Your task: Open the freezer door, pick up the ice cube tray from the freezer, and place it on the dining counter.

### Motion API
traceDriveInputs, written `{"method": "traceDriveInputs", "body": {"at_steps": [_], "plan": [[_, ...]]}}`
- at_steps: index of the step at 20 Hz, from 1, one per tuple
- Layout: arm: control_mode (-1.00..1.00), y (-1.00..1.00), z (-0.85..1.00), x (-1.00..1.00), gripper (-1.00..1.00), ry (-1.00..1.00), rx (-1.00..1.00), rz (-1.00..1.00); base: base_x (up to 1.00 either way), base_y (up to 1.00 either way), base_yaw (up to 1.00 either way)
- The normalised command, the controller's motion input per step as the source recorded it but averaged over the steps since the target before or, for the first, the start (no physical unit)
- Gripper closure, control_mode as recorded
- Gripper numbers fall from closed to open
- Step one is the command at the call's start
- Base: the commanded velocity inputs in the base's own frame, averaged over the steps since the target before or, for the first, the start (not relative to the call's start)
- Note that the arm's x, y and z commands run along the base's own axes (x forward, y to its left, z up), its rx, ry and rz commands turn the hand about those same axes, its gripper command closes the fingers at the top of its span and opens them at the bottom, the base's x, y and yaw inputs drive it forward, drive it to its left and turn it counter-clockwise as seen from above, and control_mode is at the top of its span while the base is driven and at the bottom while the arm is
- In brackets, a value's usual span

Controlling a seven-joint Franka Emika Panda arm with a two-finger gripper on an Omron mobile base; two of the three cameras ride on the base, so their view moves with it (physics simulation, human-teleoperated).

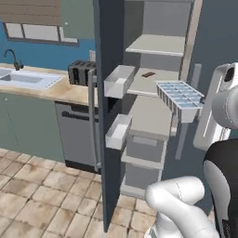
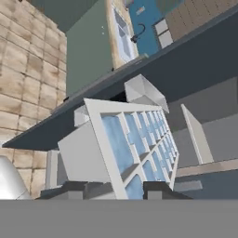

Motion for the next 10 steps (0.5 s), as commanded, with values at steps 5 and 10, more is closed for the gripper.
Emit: {"method": "traceDriveInputs", "body": {"at_steps": [5,10], "plan": [[1.00,0.00,0.00,0.00,1.00,0.00,0.00,0.00,-0.35,-0.26,0.83],[1.00,0.00,0.00,0.00,1.00,0.00,0.00,0.00,-0.34,-0.34,0.86]]}}
